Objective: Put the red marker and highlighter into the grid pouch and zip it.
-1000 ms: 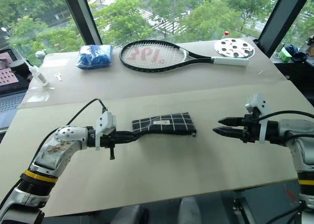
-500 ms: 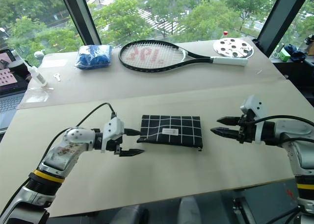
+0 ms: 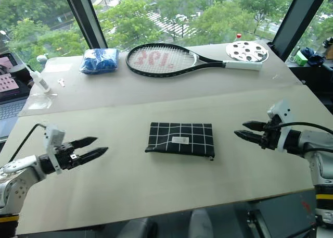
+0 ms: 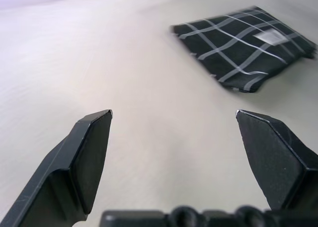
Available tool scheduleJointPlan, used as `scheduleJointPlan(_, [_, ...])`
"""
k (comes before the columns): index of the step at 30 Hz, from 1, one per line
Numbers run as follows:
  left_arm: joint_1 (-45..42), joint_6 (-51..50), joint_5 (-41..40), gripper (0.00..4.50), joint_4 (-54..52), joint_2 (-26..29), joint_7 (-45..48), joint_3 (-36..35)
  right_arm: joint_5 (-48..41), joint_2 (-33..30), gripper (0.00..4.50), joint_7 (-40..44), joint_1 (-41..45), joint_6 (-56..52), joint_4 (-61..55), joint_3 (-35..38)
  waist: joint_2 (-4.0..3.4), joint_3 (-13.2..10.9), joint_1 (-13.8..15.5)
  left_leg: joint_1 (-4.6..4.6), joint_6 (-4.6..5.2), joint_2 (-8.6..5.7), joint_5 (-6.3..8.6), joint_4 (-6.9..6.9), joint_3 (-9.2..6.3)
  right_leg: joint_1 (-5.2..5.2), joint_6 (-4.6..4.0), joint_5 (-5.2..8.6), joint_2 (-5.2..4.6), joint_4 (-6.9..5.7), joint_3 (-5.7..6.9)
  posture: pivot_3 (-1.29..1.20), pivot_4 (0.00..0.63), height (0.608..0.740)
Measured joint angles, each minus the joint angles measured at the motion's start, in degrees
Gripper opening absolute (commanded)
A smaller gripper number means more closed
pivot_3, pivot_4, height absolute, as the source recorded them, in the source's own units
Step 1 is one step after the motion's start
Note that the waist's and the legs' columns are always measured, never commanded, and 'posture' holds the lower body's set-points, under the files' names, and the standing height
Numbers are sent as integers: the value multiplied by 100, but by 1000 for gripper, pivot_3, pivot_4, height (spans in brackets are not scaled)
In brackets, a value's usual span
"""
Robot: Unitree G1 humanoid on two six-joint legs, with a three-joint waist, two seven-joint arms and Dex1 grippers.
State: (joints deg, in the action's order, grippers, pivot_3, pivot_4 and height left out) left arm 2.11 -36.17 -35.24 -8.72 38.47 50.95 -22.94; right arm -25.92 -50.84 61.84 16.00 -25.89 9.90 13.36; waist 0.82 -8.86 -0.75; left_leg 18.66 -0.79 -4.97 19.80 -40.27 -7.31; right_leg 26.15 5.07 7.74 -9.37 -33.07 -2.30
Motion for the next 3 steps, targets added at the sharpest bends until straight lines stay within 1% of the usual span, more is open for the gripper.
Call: scheduleJointPlan(3, [208, -3, -120, 4311, -94, -220, -268, -221, 2, 91, 2702, -122, 40, 44, 211, 56, 0, 0, 5, 0, -1, 1, 0, 0, 0, 0, 0, 0, 0, 1, 0, 0, 150, 740])
